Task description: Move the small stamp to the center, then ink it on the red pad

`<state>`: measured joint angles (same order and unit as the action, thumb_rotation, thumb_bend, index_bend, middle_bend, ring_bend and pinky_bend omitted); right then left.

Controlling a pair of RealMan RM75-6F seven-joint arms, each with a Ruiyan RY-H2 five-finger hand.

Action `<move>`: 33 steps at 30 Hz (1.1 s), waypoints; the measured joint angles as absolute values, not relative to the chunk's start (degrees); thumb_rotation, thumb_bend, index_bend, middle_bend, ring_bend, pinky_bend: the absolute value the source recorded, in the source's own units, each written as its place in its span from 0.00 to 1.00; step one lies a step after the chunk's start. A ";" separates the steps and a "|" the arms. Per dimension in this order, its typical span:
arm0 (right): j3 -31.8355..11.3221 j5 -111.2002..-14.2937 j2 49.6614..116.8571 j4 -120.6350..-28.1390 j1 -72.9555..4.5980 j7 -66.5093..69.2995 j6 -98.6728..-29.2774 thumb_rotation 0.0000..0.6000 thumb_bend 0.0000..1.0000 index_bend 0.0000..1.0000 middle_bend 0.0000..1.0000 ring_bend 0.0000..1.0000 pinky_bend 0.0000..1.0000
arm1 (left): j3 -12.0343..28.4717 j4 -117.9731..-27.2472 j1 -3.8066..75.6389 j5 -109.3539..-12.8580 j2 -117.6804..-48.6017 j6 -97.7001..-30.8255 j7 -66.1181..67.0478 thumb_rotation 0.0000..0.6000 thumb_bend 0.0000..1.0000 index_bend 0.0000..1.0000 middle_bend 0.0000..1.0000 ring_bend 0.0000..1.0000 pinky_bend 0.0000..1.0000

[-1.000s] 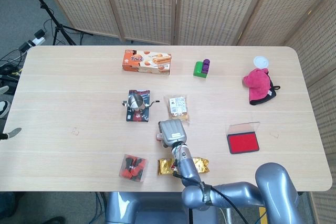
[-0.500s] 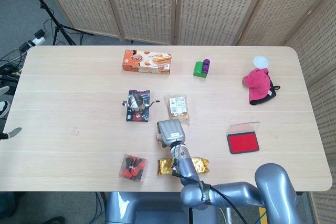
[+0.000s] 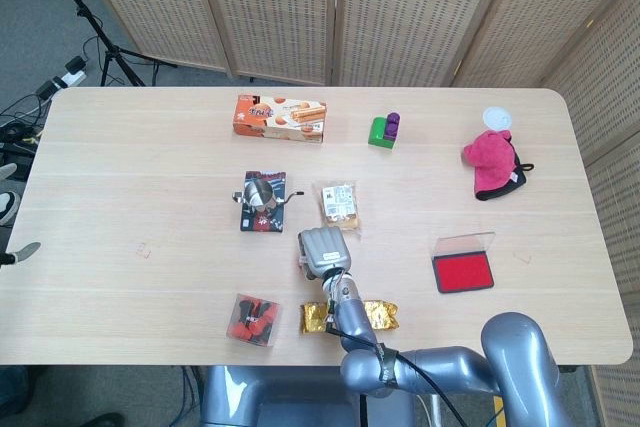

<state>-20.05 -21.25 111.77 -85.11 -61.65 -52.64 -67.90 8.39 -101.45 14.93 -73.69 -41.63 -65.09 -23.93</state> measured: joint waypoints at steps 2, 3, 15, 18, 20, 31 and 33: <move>-20.09 -21.22 111.78 -85.10 -61.64 -52.68 -67.78 1.00 0.39 0.55 0.96 1.00 1.00 | 8.39 -101.44 14.94 -73.74 -41.61 -65.07 -24.03 1.00 0.18 0.00 0.00 0.00 0.00; -20.11 -21.33 111.78 -85.09 -61.64 -52.63 -67.75 1.00 0.41 0.56 0.96 1.00 1.00 | 8.39 -101.43 14.93 -73.74 -41.60 -65.08 -24.05 1.00 0.18 0.00 0.00 0.00 0.00; -19.91 -23.43 109.53 -88.20 -60.91 -52.38 -68.12 1.00 0.47 0.59 0.96 1.00 1.00 | 8.34 -101.33 15.07 -73.70 -41.68 -64.84 -23.79 1.00 0.18 0.00 0.00 0.00 0.00; -19.61 -24.78 107.20 -91.27 -60.56 -52.68 -68.52 1.00 0.47 0.60 0.96 1.00 1.00 | 8.33 -101.34 15.13 -73.69 -41.73 -64.76 -23.66 1.00 0.18 0.00 0.00 0.00 0.00; -19.36 -25.74 105.37 -93.46 -60.27 -52.94 -68.83 1.00 0.47 0.60 0.96 1.00 1.00 | 8.30 -101.39 15.15 -73.71 -41.75 -64.74 -23.51 1.00 0.18 0.00 0.00 0.00 0.00; -15.25 -31.56 86.40 -109.28 -55.59 -53.90 -70.18 1.00 0.52 0.60 0.96 1.00 1.00 | 8.02 -102.40 15.17 -73.99 -42.19 -65.21 -20.98 1.00 0.18 0.00 0.00 0.00 0.00; -13.41 -33.11 80.87 -112.28 -53.57 -53.06 -69.88 1.00 0.52 0.60 0.96 1.00 1.00 | 7.97 -102.75 15.20 -73.95 -42.38 -65.40 -20.05 1.00 0.18 0.00 0.00 0.00 0.00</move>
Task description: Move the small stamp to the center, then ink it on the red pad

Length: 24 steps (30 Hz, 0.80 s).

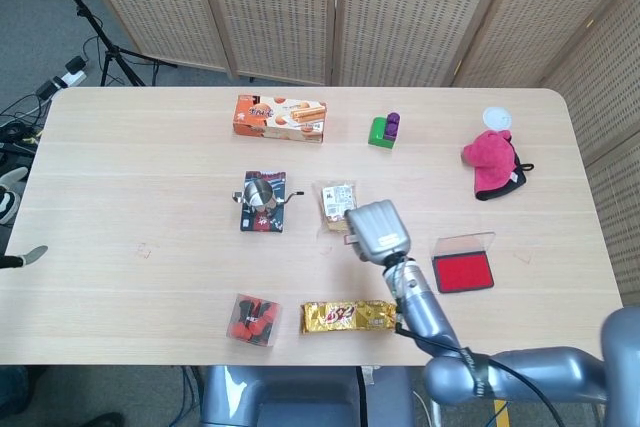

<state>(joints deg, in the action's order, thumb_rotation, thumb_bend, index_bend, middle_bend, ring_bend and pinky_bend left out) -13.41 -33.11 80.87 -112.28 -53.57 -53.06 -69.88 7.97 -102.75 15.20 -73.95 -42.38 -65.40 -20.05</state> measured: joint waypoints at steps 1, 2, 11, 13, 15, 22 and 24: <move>-12.54 -34.06 78.35 -113.51 -52.62 -52.38 -69.51 1.00 0.52 0.60 0.96 1.00 1.00 | 7.95 -102.91 15.20 -73.87 -42.46 -65.48 -19.68 1.00 0.18 0.00 0.00 0.00 0.00; -11.65 -35.16 75.81 -114.65 -51.64 -51.49 -69.00 1.00 0.52 0.60 0.96 1.00 1.00 | 7.93 -103.11 15.21 -73.79 -42.55 -65.58 -19.24 1.00 0.18 0.00 0.00 0.00 0.00; -2.94 -45.86 57.96 -118.91 -42.97 -37.62 -59.50 1.00 0.52 0.60 0.96 1.00 1.00 | 7.73 -104.30 15.26 -73.65 -43.04 -66.13 -16.82 1.00 0.18 0.00 0.00 0.00 0.00; -1.98 -47.01 57.37 -117.60 -41.93 -35.22 -57.90 1.00 0.54 0.60 0.96 1.00 1.00 | 7.71 -104.37 15.30 -73.59 -43.12 -66.12 -16.58 1.00 0.18 0.00 0.00 0.00 0.00; -1.31 -47.57 57.46 -115.59 -41.36 -33.76 -56.68 1.00 0.54 0.60 0.96 1.00 1.00 | 7.66 -104.45 15.38 -73.56 -43.21 -66.04 -16.18 1.00 0.18 0.00 0.00 0.00 0.00; -0.01 -47.06 60.75 -108.42 -40.85 -31.52 -53.48 1.00 0.55 0.60 0.96 1.00 1.00 | 7.58 -104.69 15.58 -73.31 -43.46 -65.91 -15.15 1.00 0.18 0.00 0.00 0.00 0.00; 0.11 -46.29 61.72 -106.93 -40.90 -31.16 -52.94 1.00 0.55 0.60 0.96 1.00 1.00 | 7.57 -104.69 15.62 -73.20 -43.47 -65.82 -15.00 1.00 0.18 0.00 0.00 0.00 0.00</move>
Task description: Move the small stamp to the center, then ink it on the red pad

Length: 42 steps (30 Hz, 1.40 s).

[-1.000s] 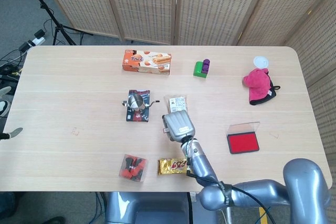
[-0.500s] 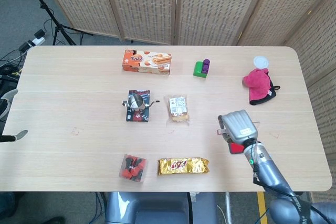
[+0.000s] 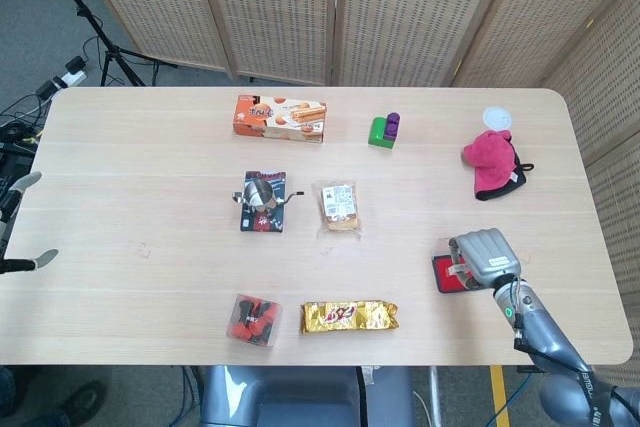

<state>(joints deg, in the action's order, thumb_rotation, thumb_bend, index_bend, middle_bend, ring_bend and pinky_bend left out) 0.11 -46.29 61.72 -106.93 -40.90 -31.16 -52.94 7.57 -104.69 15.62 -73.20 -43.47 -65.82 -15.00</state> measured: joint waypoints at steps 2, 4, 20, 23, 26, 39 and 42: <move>0.13 -45.33 62.53 -105.67 -40.90 -30.57 -52.41 1.00 0.56 0.60 0.96 1.00 1.00 | 7.61 -104.62 15.69 -72.97 -43.54 -65.73 -14.91 1.00 0.18 0.00 0.00 0.00 0.00; 0.12 -44.00 63.48 -104.12 -40.89 -29.33 -51.40 1.00 0.57 0.60 0.97 1.00 1.00 | 7.63 -104.56 15.76 -72.83 -43.60 -65.65 -14.77 1.00 0.18 0.00 0.00 0.00 0.00; -0.58 -45.99 67.27 -97.57 -39.71 -23.03 -49.63 1.00 0.57 0.60 0.97 1.00 1.00 | 7.51 -104.92 15.89 -72.48 -43.98 -65.61 -13.51 1.00 0.18 0.00 0.00 0.00 0.00; -0.85 -47.04 67.85 -96.62 -39.21 -21.29 -49.56 1.00 0.57 0.60 0.97 1.00 1.00 | 7.53 -104.93 15.90 -72.38 -44.03 -65.64 -13.45 1.00 0.18 0.00 0.00 0.00 0.00; -1.02 -48.52 68.51 -95.34 -38.66 -19.81 -49.46 1.00 0.57 0.60 0.97 1.00 1.00 | 7.51 -104.95 15.92 -72.33 -44.06 -65.59 -13.31 1.00 0.18 0.00 0.00 0.00 0.00; -1.31 -51.71 70.75 -90.70 -37.17 -16.53 -48.80 1.00 0.57 0.60 0.97 1.00 1.00 | 7.46 -105.11 16.17 -71.95 -44.42 -65.37 -12.17 1.00 0.18 0.00 0.00 0.00 0.00; -1.30 -52.01 71.16 -89.71 -36.85 -15.79 -48.44 1.00 0.57 0.60 0.97 1.00 1.00 | 7.44 -105.19 16.25 -71.84 -44.52 -65.27 -11.86 1.00 0.18 0.00 0.00 0.00 0.00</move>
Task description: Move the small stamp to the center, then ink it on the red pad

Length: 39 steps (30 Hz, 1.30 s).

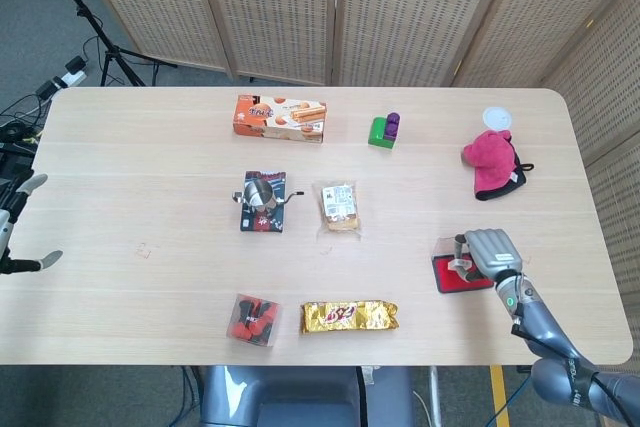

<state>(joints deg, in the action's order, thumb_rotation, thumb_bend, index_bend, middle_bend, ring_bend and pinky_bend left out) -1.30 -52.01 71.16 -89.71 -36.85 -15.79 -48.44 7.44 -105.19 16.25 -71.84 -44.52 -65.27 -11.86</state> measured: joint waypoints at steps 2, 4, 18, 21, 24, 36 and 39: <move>-1.28 -52.29 71.41 -89.09 -36.63 -15.24 -48.15 1.00 0.57 0.60 0.97 1.00 1.00 | 7.43 -105.27 16.36 -71.68 -44.59 -65.09 -11.56 1.00 0.18 0.00 0.00 0.00 0.00; -1.28 -52.60 71.69 -88.50 -36.36 -14.50 -47.88 1.00 0.57 0.60 0.97 1.00 1.00 | 7.40 -105.33 16.45 -71.64 -44.66 -64.99 -11.26 1.00 0.18 0.00 0.00 0.00 0.00; -1.00 -55.81 73.76 -84.55 -34.68 -11.11 -46.27 1.00 0.57 0.60 0.97 1.00 1.00 | 7.34 -105.73 16.71 -71.13 -45.01 -64.79 -10.10 1.00 0.18 0.00 0.00 0.00 0.00; -1.12 -56.01 74.02 -83.91 -34.49 -10.67 -46.00 1.00 0.57 0.60 0.97 1.00 1.00 | 7.35 -105.74 16.72 -71.12 -45.00 -64.77 -10.16 1.00 0.18 0.00 0.00 0.00 0.00; -1.29 -56.11 74.15 -83.47 -34.33 -10.44 -45.72 1.00 0.57 0.60 0.97 1.00 1.00 | 7.34 -105.77 16.69 -71.16 -44.98 -64.82 -10.22 1.00 0.18 0.00 0.00 0.00 0.00; -2.11 -57.36 70.59 -87.01 -33.64 -9.29 -46.31 1.00 0.57 0.60 0.97 1.00 1.00 | 7.36 -105.70 16.76 -71.03 -44.96 -64.66 -10.33 1.00 0.18 0.00 0.00 0.00 0.00; -2.46 -58.27 67.71 -89.65 -33.16 -8.72 -47.25 1.00 0.57 0.60 0.97 1.00 1.00 | 7.33 -105.76 16.70 -71.17 -44.88 -64.74 -10.41 1.00 0.18 0.00 0.00 0.00 0.00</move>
<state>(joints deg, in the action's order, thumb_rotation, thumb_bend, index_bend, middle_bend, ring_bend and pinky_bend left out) -2.46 -58.27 67.71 -89.65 -33.16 -8.72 -47.25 7.33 -105.76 16.70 -71.17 -44.88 -64.74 -10.41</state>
